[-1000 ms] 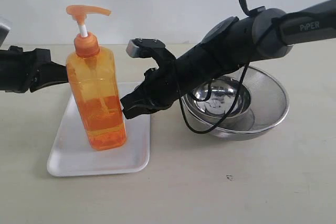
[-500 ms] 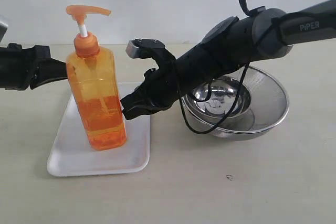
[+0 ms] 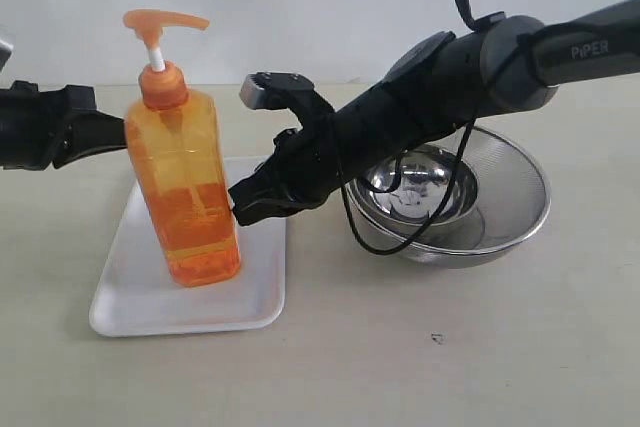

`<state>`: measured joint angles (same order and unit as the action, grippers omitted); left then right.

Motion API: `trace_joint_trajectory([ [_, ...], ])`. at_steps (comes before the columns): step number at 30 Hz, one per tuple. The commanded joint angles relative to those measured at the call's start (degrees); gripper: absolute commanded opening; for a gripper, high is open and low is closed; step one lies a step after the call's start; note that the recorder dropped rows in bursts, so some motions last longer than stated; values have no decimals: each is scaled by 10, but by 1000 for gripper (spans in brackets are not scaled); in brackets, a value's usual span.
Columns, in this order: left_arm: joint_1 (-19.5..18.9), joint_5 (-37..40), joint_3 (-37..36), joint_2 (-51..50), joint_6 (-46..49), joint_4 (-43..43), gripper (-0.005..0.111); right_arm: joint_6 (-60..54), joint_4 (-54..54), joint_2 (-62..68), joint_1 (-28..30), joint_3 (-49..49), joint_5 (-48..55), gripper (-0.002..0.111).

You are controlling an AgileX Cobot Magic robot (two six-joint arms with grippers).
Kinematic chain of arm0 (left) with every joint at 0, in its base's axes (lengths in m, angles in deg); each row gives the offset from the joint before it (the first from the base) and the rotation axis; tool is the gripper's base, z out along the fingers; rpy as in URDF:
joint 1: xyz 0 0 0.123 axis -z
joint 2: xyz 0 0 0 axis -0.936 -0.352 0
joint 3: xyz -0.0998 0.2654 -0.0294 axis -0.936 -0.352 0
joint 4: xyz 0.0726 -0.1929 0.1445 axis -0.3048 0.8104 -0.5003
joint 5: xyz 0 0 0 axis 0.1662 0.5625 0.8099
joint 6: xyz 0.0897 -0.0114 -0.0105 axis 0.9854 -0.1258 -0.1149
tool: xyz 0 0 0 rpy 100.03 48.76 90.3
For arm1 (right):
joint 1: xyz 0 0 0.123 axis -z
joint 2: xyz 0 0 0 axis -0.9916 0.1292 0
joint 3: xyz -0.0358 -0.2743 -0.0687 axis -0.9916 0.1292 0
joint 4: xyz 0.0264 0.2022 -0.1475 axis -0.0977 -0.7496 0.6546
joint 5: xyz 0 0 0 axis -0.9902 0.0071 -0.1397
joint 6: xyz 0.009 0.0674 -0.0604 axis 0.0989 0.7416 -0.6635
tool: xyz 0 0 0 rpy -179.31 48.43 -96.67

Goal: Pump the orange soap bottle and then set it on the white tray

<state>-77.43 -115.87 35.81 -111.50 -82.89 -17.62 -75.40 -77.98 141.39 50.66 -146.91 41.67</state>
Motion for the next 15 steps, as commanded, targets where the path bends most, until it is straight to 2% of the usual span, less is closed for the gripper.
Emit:
trace_joint_trajectory([
  [1, -14, 10, 3, 3, -44, -51, 5, 11, 21, -3, 0, -1, -10, 0],
  [4, -8, -31, -8, 20, -44, -45, 5, 11, 21, -3, 0, -1, -12, 0],
  [8, 14, -4, -22, 27, -35, -31, 5, 11, 21, -3, 0, -1, -14, 0],
  [15, 14, -7, -22, 27, -13, -3, 5, 7, 4, -3, 0, -1, -16, 0],
])
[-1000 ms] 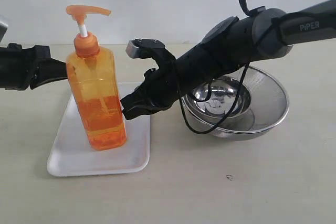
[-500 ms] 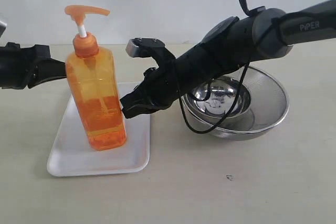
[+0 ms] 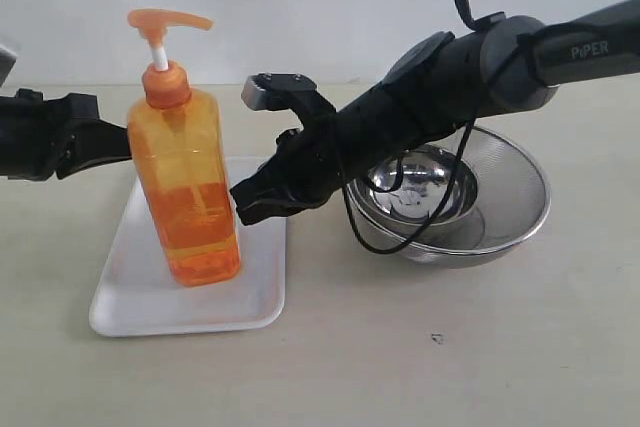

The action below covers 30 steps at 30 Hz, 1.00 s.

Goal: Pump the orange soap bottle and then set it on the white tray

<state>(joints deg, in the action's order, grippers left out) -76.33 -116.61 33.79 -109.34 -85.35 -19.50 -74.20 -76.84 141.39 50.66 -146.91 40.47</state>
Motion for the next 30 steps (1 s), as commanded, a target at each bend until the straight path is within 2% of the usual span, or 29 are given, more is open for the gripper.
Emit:
trace_joint_trajectory([
  [1, 3, 1, -2, 5, 15, 17, 5, -5, -9, -3, 0, -1, -4, 0],
  [11, 3, 1, -2, 4, 41, 50, 5, -20, -31, -3, 0, -1, 17, 0],
  [22, 2, 0, -5, 32, 20, 8, 5, -19, -20, -3, 0, -1, 19, 0],
  [30, 2, 0, -5, 35, 17, 15, 5, -21, -24, -3, -21, -1, 5, 0],
])
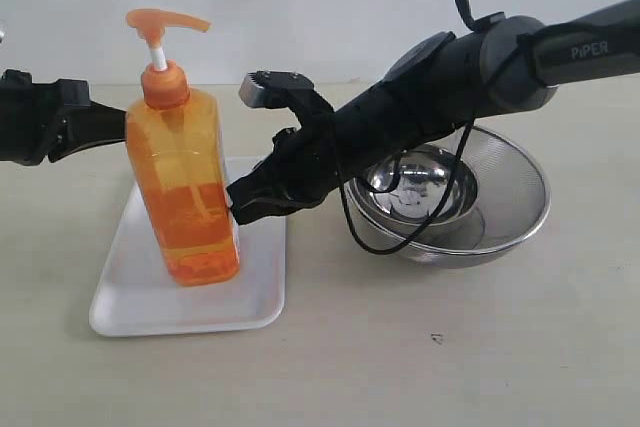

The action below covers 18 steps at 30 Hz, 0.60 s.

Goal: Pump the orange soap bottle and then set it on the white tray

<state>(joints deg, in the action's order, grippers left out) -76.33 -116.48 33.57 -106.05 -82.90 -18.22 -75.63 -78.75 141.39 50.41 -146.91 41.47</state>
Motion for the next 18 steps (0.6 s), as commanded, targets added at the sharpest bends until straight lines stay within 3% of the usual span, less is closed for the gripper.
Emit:
trace_joint_trajectory([
  [1, 2, -2, -3, 2, -7, 2, 5, -7, -5, -3, -22, -1, -11, 0],
  [18, 2, -26, -3, 2, -33, -29, 5, 20, 30, -3, -2, -1, -40, 0],
])
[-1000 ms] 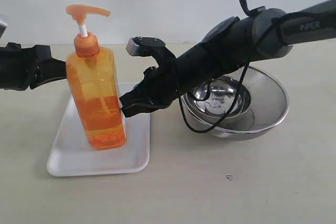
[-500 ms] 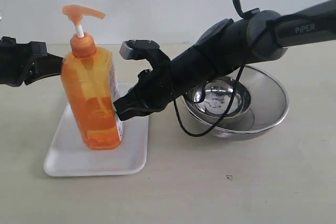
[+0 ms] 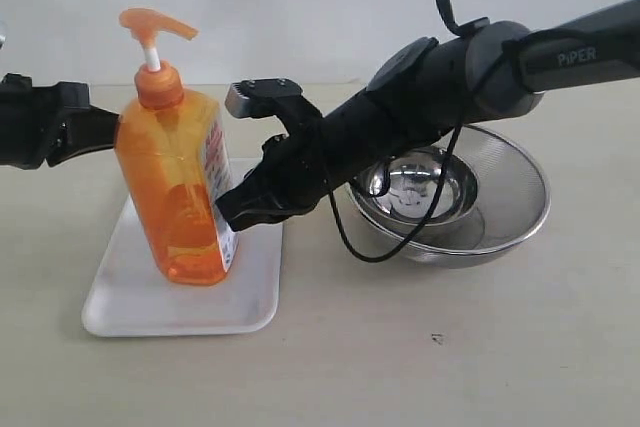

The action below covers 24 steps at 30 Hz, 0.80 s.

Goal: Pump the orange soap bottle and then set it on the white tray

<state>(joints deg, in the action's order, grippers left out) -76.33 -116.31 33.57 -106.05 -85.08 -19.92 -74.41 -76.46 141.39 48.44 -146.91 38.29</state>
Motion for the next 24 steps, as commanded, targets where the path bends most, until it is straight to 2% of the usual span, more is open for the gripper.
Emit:
trace_joint_trajectory([
  [1, 2, -30, -3, 2, -17, -15, 5, 8, 7, -4, 20, -1, -8, 0],
  [9, 2, -15, -45, 2, -17, -16, 5, 7, 7, -4, 23, -21, -21, 0],
  [15, 2, 12, -49, 2, -7, -5, 5, 9, 31, -6, 25, -34, -33, 0],
  [19, 2, 67, -49, 9, -3, -1, 5, 37, 56, -26, 53, -34, -50, 0],
  [24, 2, 91, -45, 24, 32, 21, 5, 35, 68, -85, 90, -34, -11, 0],
])
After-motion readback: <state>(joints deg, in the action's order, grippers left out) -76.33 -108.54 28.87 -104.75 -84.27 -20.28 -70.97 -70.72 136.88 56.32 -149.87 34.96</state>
